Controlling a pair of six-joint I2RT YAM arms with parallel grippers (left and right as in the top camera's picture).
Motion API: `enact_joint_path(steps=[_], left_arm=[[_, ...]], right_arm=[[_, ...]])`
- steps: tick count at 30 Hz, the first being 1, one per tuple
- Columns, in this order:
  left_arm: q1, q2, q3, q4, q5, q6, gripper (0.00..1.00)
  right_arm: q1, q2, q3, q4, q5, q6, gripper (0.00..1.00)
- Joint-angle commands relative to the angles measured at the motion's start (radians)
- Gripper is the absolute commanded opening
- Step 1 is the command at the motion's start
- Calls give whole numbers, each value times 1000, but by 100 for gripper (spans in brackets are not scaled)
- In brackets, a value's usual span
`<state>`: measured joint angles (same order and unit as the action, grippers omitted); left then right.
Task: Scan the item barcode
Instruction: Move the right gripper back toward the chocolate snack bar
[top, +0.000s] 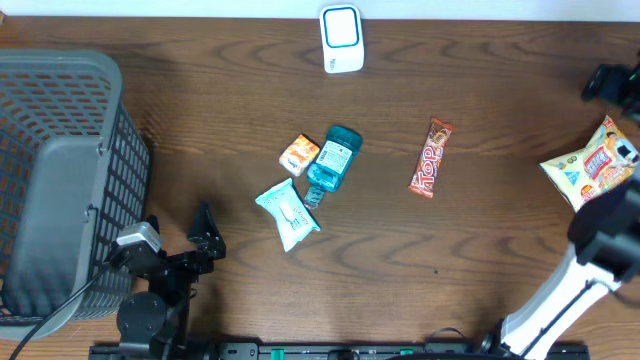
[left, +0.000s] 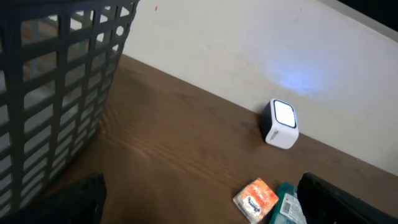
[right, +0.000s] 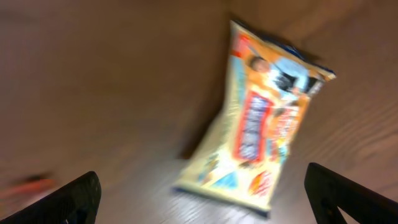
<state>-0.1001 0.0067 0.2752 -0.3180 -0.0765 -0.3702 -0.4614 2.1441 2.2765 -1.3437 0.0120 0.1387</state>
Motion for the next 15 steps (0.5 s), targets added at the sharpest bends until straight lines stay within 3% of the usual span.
enact_joint_path(steps=[1, 10, 15], left_arm=[[-2, -2, 2, -33, 13, -5, 98], [-2, -1, 1, -56, 17, 0, 98], [-2, -1, 1, -171, 17, 70, 98]], right_arm=[[58, -116, 13, -40, -206, 79, 99], [279, -100, -20, -103, -309, 175, 99], [417, -82, -147, -77, -260, 175, 98]])
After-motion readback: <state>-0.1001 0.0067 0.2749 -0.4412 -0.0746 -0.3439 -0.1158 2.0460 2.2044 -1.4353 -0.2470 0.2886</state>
